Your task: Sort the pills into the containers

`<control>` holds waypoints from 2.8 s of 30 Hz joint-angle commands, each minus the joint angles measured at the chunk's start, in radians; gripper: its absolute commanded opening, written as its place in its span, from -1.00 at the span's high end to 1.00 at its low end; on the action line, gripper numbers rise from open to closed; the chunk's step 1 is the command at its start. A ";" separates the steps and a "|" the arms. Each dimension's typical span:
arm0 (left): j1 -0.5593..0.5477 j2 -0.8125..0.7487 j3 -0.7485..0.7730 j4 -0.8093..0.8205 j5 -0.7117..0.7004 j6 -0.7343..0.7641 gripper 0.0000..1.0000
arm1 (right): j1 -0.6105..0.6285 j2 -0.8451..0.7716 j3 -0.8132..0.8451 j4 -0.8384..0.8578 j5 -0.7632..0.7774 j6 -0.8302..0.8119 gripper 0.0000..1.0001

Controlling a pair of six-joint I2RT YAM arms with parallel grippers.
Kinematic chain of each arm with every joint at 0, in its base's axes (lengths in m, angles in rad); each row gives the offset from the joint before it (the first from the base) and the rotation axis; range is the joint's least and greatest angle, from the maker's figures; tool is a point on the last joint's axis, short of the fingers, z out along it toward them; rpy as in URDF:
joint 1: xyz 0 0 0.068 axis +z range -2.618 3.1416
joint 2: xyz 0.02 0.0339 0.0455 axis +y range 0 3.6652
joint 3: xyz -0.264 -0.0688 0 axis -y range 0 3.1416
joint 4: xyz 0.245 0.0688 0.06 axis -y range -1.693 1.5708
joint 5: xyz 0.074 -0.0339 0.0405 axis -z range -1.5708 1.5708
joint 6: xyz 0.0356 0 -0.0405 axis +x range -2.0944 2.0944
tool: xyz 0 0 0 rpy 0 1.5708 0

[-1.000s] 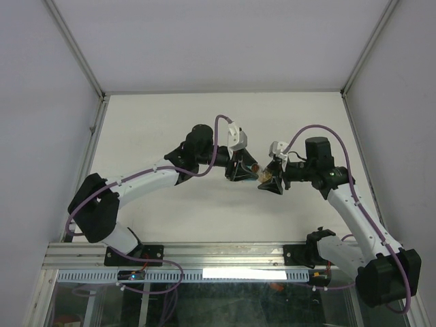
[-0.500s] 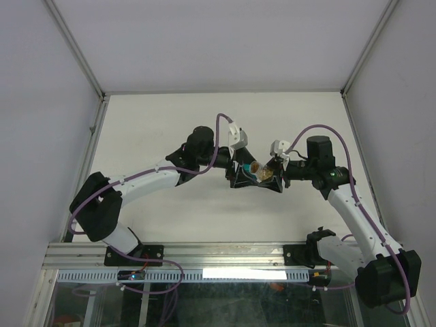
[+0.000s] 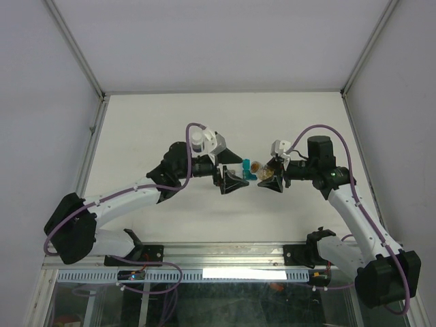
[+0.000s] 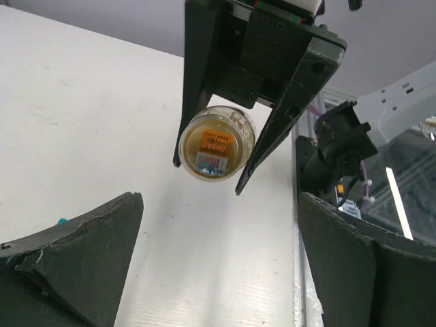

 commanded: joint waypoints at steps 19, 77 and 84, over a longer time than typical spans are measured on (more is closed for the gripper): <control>-0.194 -0.097 0.147 -0.260 -0.615 -0.291 -0.69 | -0.008 -0.015 0.046 0.054 -0.015 -0.002 1.00; -0.068 0.060 0.254 -0.241 -0.118 -0.348 0.56 | 0.035 -0.067 -0.010 0.044 0.046 -0.157 1.00; -0.067 0.064 0.247 -0.218 -0.069 -0.365 0.55 | 0.042 -0.059 -0.004 0.054 0.072 -0.135 1.00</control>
